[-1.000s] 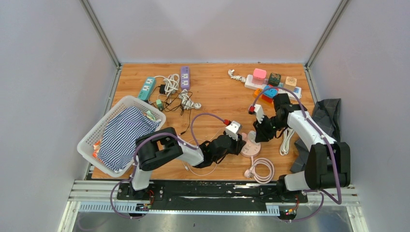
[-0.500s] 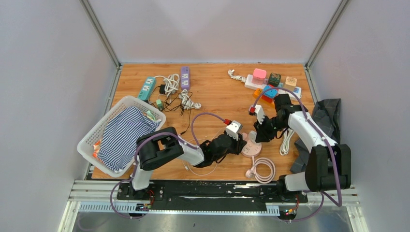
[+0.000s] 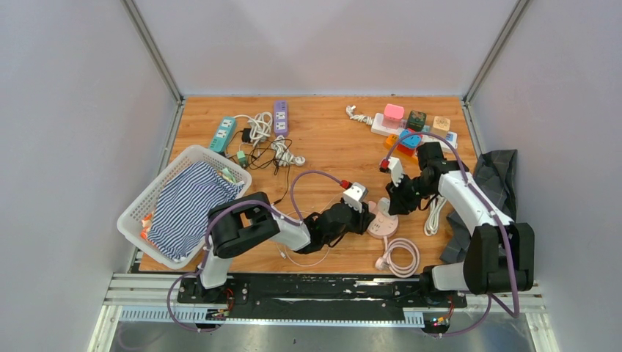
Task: Pull the plug off the socket
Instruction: Remove the plug from the socket.
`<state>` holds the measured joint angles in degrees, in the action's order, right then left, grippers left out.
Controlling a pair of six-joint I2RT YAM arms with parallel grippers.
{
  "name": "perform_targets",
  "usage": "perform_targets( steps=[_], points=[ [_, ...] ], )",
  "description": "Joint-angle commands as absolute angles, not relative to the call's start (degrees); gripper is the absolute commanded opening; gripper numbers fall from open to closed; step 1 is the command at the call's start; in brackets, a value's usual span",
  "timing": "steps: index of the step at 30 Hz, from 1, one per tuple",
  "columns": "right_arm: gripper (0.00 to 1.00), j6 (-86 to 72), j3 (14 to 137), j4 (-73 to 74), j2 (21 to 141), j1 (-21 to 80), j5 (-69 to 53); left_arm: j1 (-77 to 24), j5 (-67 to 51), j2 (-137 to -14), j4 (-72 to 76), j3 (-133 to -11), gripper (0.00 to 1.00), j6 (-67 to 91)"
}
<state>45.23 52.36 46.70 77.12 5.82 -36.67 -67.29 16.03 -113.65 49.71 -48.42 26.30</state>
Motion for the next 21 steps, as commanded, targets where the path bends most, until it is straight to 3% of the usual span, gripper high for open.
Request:
perform_targets(
  steps=[1, 14, 21],
  points=[
    [0.0, 40.87, 50.78, 47.68, 74.23, 5.46, -41.32, -67.06, 13.32, -117.68, 42.54, -48.25, 0.0, 27.56],
    [0.0, 56.75, 50.33, 60.02, 74.41, 10.93, -57.85, -67.06, 12.92, -118.26, 41.42, -49.44, 0.0, 27.34],
    [0.0, 49.73, 50.93, 54.55, 73.58, 9.93, -51.64, -67.06, 13.03, -118.33, 40.91, -49.65, 0.0, 27.33]
  ],
)
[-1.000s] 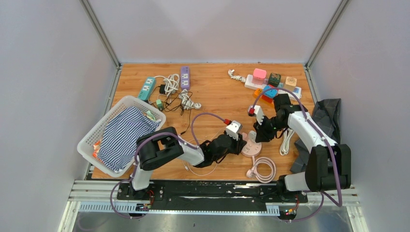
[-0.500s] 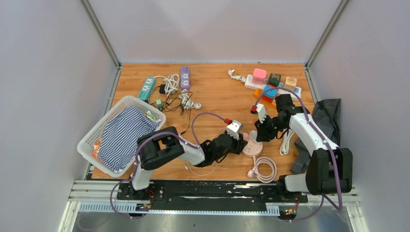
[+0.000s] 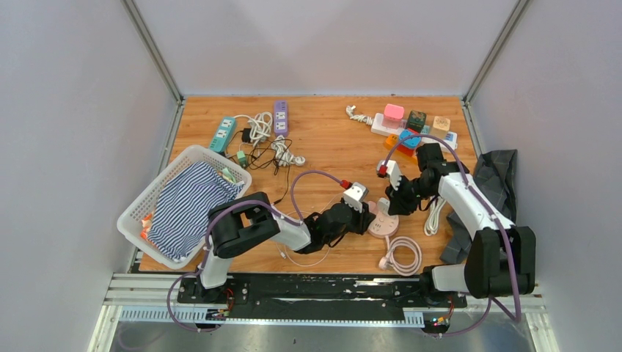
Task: Pull the plug off the socket
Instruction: Remove the plug from the socket.
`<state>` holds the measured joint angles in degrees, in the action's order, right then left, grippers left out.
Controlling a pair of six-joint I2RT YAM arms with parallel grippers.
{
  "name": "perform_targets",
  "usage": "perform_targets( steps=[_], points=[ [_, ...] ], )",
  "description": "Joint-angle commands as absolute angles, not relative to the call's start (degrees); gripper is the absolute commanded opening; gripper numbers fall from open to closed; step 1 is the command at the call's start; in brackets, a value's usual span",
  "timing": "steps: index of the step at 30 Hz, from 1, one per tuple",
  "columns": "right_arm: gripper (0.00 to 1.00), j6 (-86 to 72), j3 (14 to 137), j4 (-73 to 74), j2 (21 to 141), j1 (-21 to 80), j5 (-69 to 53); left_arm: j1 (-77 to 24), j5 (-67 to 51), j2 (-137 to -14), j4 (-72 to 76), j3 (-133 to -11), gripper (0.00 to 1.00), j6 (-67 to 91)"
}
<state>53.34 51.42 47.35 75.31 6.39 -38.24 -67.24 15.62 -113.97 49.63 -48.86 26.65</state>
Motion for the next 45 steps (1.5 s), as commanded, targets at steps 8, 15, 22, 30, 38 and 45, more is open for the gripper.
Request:
perform_targets(
  steps=[8, 15, 22, 30, 38, 45],
  points=[
    [0.0, 41.62, 49.96, 46.93, 71.0, 5.35, -43.23, -66.97, 12.71, -118.63, 40.45, -50.09, 0.0, 27.4],
    [0.0, 51.43, 49.38, 54.92, 70.1, 8.66, -54.6, -66.97, 12.42, -119.26, 40.06, -50.66, 0.0, 27.57],
    [0.0, 59.83, 50.0, 61.92, 71.38, 10.77, -58.7, -66.97, 12.44, -119.55, 39.47, -51.06, 0.0, 27.58],
    [0.0, 43.07, 49.72, 48.14, 69.22, 6.8, -45.49, -66.98, 12.3, -119.51, 39.38, -51.06, 0.0, 27.65],
    [0.0, 46.93, 48.0, 50.54, 69.26, 8.47, -49.88, -66.97, 12.22, -119.53, 39.04, -51.54, 0.0, 27.42],
    [0.0, 57.26, 48.94, 59.86, 72.23, 13.44, -55.32, -66.98, 12.46, -119.2, 37.79, -52.27, 0.0, 26.97]
  ],
)
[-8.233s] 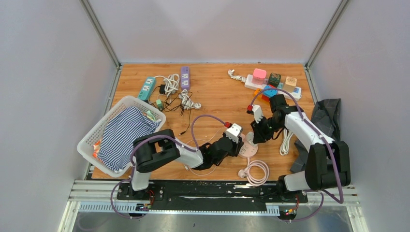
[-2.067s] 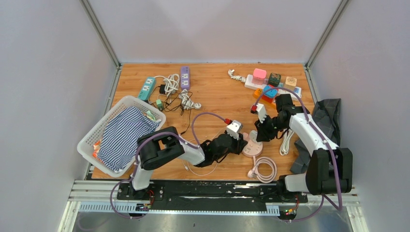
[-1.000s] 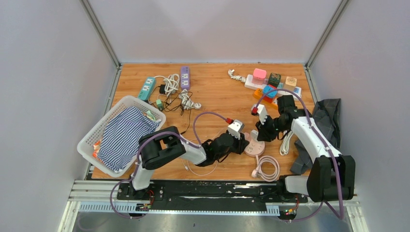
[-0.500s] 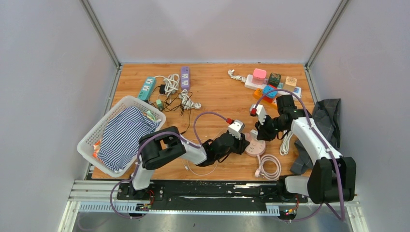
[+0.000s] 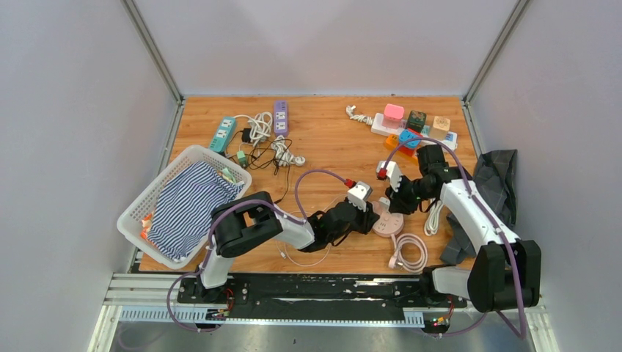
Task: Pull the plug off the socket
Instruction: Remove the plug from the socket.
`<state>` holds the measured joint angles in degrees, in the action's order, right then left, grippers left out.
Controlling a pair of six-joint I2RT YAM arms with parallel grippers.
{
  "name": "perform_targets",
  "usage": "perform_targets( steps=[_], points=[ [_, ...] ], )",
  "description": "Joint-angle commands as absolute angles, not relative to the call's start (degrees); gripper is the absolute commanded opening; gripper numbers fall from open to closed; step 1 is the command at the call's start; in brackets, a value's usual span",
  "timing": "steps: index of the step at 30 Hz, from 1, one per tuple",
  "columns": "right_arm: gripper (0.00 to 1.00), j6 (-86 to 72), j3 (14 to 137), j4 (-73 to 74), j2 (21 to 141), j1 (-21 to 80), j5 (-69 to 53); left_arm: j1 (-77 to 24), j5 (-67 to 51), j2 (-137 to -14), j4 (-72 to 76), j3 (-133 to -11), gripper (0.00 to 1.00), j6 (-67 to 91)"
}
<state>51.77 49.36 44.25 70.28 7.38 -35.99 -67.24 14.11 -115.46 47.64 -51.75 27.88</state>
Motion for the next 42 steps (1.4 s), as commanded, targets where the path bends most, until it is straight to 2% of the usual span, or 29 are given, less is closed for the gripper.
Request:
perform_targets(
  steps=[1, 5, 12, 23, 24, 25, 33, 38, 42],
  points=[
    [0.0, 58.11, 49.03, 60.69, 72.52, 13.82, -55.61, -66.97, 12.55, -119.13, 37.55, -52.41, 0.0, 26.91],
    [0.0, 54.63, 50.11, 59.31, 72.17, 13.84, -53.87, -66.97, 12.65, -118.87, 36.69, -52.78, 0.0, 26.55],
    [0.0, 43.64, 49.33, 49.66, 66.55, 7.61, -48.83, -66.97, 12.77, -119.08, 35.78, -53.42, 0.0, 25.95],
    [0.0, 42.11, 50.02, 49.07, 66.35, 5.8, -46.04, -66.36, 13.34, -117.1, 35.2, -52.66, 0.0, 26.31],
    [0.0, 41.35, 50.49, 48.98, 65.73, 4.57, -45.75, -66.11, 13.43, -116.28, 35.23, -52.16, 0.03, 26.92],
    [0.0, 40.54, 50.58, 48.58, 65.13, 3.37, -45.77, -65.88, 13.34, -115.14, 35.24, -51.72, 0.14, 27.38],
    [0.0, 38.25, 49.9, 46.44, 63.54, -1.87, -45.74, -65.14, 10.72, -107.95, 34.85, -49.73, 0.57, 26.0],
    [0.0, 38.84, 50.07, 47.28, 62.66, -3.25, -47.9, -65.17, 8.47, -102.57, 34.81, -46.61, 0.75, 22.65],
    [0.0, 42.12, 50.34, 49.55, 62.44, -3.9, -50.71, -65.01, 6.06, -97.81, 34.83, -43.86, 0.82, 19.13]
  ],
)
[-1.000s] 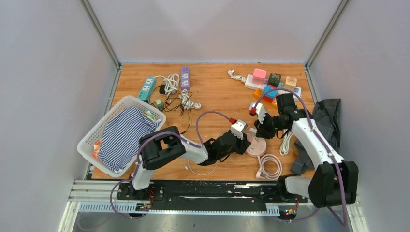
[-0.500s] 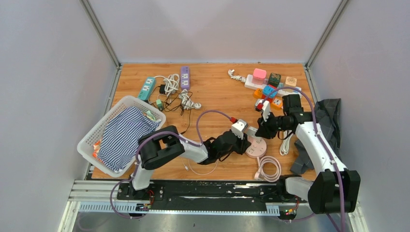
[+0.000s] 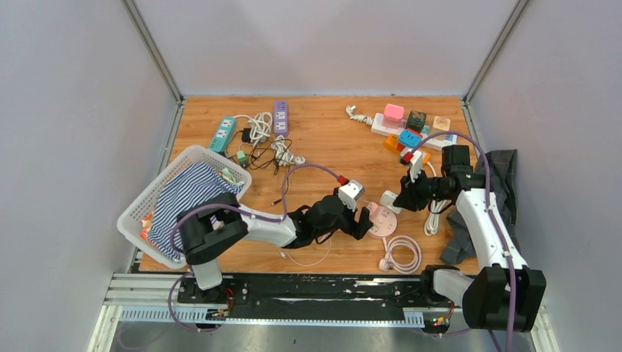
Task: Pull the plug off the socket
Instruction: Remove the plug from the socket, then place the plug at the center of the board.
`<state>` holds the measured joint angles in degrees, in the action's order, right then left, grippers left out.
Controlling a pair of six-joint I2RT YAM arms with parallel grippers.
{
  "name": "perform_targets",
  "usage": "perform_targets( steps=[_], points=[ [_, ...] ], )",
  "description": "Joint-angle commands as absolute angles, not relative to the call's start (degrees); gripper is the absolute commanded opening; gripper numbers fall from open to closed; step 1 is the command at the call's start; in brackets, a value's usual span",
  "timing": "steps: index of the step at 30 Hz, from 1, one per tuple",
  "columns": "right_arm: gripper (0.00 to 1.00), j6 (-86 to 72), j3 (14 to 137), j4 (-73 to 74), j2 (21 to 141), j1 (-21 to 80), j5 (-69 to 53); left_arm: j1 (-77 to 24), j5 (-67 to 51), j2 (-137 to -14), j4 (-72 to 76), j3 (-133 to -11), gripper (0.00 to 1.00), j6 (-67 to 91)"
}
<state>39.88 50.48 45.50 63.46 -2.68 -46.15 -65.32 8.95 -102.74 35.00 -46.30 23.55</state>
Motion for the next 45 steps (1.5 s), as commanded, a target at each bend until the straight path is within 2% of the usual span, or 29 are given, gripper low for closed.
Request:
perform_targets(
  steps=[1, 10, 12, 14, 20, 25, 31, 33, 34, 38, 45],
  points=[
    [0.0, 43.6, 50.46, 50.36, 62.55, -3.95, -51.58, -64.77, 4.61, -95.93, 34.81, -42.83, 0.82, 18.09],
    [0.0, 58.33, 51.74, 62.5, 63.71, -4.04, -62.21, -63.59, -3.46, -80.58, 35.86, -33.48, 0.89, 6.72],
    [0.0, 62.47, 51.85, 65.76, 63.96, -4.04, -64.02, -63.45, -6.9, -79.48, 35.77, -33.94, 0.99, 5.39],
    [0.0, 67.18, 51.9, 69.39, 64.62, -4.04, -66.17, -62.78, -11.08, -78.7, 35.77, -34.33, 1.0, 5.45],
    [0.0, 80.75, 52.74, 79.89, 68.94, -3.82, -68.63, -62.21, -22.17, -82.29, 35.78, -37.81, 1.0, 7.24],
    [0.0, 84.84, 53.09, 83.4, 71.02, -3.31, -68.65, -62.29, -27.0, -88.17, 35.89, -42.21, 0.97, 7.03],
    [0.0, 85.17, 52.82, 83.43, 71.06, -2.81, -68.43, -62.26, -31.16, -94.04, 35.89, -46.81, 0.81, 9.54],
    [0.0, 85.22, 52.82, 83.42, 71.15, -2.73, -68.39, -62.27, -32.33, -95.4, 35.86, -48.0, 0.73, 10.79],
    [0.0, 85.17, 52.82, 83.41, 71.19, -2.73, -68.39, -62.26, -32.81, -96.22, 35.86, -48.47, 0.65, 11.4],
    [0.0, 85.21, 52.76, 83.37, 71.11, -2.64, -68.31, -62.26, -33.35, -97.57, 35.86, -49.51, 0.56, 12.59],
    [0.0, 85.17, 52.67, 83.28, 71.28, -2.64, -68.03, -62.22, -34.18, -98.58, 35.87, -50.43, 0.28, 14.13]
  ],
)
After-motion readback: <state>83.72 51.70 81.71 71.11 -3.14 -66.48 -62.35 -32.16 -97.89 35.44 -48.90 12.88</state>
